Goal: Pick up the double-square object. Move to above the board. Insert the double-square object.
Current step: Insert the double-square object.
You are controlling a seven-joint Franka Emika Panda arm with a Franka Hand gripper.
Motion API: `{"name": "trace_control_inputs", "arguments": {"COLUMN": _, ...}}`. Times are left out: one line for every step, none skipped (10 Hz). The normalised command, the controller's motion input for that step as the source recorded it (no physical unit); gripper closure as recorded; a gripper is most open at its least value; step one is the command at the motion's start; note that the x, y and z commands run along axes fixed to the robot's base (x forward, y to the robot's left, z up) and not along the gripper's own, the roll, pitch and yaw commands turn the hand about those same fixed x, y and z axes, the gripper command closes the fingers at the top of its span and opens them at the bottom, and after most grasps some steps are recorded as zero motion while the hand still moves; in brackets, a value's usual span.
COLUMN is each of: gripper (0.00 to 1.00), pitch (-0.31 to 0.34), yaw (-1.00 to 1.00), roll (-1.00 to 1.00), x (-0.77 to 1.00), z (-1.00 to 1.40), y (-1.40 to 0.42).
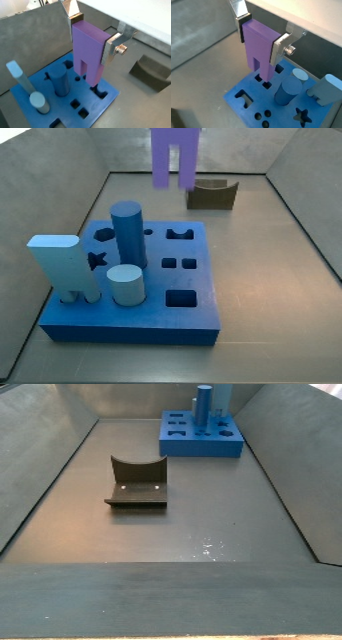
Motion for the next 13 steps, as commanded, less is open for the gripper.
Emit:
{"name": "trace_control_inputs", "arguments": {"gripper": 1.0, "pitch": 0.317, "yaw": -0.13, "roll": -0.01, "x": 0.58, "z": -0.63, "y": -0.11}}
{"name": "trace_control_inputs", "arguments": {"gripper": 1.0, "pitch": 0.211, "yaw": -0.09, "roll": 0.0, "x": 0.42, "z": -0.61, "y": -0.1}}
{"name": "trace_control_inputs", "arguments": {"gripper": 1.0, "pitch": 0.0, "yaw": -0.05, "roll": 0.0, "x": 0.2, "z": -0.64, "y": -0.1}}
{"name": "trace_control_inputs", "arguments": {"gripper": 1.0, "pitch": -0.166, "yaw": 0.0, "roll": 0.0, "x": 0.0, "z": -0.63, "y": -0.15}}
{"name": "trace_control_inputs", "arguments": {"gripper": 1.0, "pitch": -0.426, "yaw": 0.0, "roll": 0.0, "x": 0.0, "z": -0.55, "y": -0.16}}
{"name": "trace_control_inputs", "arguments": {"gripper": 1.0, "pitch": -0.431, "yaw": 0.0, "roll": 0.0, "x": -0.01, "z": -0.45, "y": -0.13}}
{"name": "trace_control_inputs", "arguments": {"gripper": 1.0, "pitch": -0.537, "yaw": 0.0, "roll": -0.03, "x": -0.1, "z": -0.43, "y": -0.08}}
{"name": "trace_control_inputs", "arguments": {"gripper": 1.0, "pitch": -0.48, "yaw": 0.0, "roll": 0.0, "x": -0.13, "z": -0.34, "y": -0.05}}
{"name": "trace_control_inputs", "arguments": {"gripper": 1.0, "pitch": -0.354, "yaw": 0.0, "roll": 0.04, "x": -0.11, "z": -0.24, "y": -0.04}}
{"name": "trace_control_inputs", "arguments": {"gripper": 1.0, "pitch": 0.0, "yaw": 0.04, "roll": 0.49, "x": 0.0, "z": -0.12, "y": -0.13}}
{"name": "trace_control_inputs", "arguments": {"gripper": 1.0, "pitch": 0.003, "yaw": 0.19, "roll": 0.93, "x": 0.0, "z": -0.07, "y": -0.24}}
{"name": "trace_control_inputs", "arguments": {"gripper": 1.0, "pitch": 0.0, "yaw": 0.19, "roll": 0.64, "x": 0.0, "z": -0.1, "y": -0.19}}
{"name": "trace_control_inputs", "arguments": {"gripper": 1.0, "pitch": 0.0, "yaw": 0.1, "roll": 0.29, "x": 0.0, "z": -0.13, "y": -0.13}}
